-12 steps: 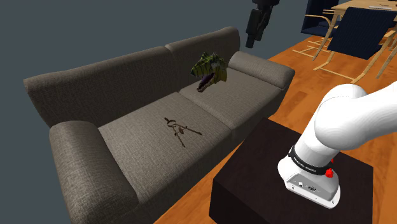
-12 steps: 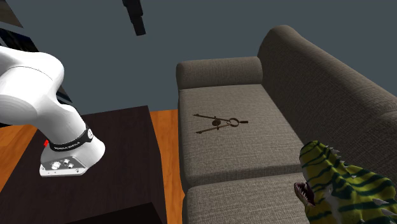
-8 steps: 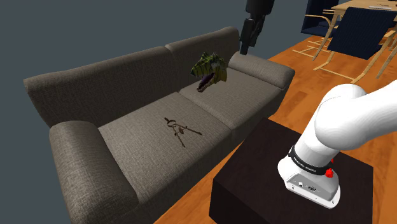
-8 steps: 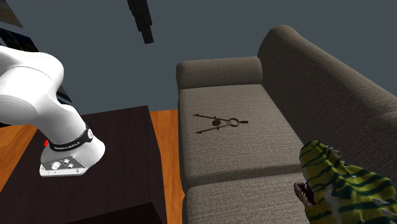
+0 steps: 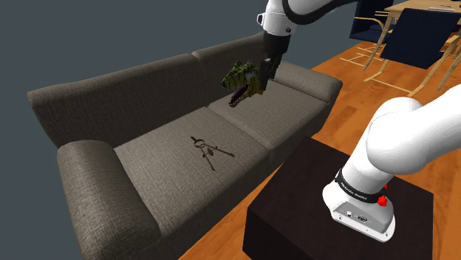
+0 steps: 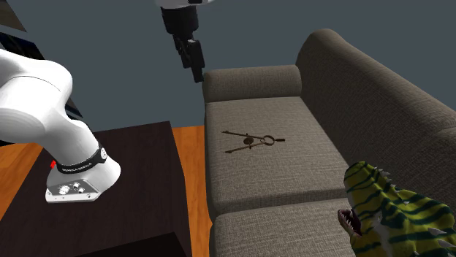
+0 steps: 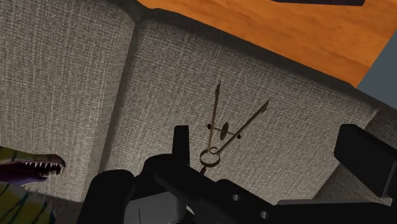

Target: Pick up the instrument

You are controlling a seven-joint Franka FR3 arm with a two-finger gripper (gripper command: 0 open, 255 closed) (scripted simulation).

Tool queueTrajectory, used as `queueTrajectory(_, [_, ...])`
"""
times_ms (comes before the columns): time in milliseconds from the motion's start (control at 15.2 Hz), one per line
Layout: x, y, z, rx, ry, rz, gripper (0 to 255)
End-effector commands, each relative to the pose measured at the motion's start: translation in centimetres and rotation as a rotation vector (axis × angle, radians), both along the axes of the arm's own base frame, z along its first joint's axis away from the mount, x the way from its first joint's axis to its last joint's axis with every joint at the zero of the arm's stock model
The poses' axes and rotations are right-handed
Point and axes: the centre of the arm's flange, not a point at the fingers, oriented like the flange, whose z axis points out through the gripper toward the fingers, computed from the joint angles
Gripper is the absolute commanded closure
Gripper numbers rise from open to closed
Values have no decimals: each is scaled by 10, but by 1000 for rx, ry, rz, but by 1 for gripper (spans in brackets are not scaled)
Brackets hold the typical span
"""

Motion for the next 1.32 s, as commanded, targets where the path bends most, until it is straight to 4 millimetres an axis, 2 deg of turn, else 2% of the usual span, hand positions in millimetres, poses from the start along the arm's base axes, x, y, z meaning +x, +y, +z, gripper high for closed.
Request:
queueTrajectory(0, [9,5,-22,-7,-10,17,0])
queueTrajectory(1254, [119,56,-239,-74,-66,171,0])
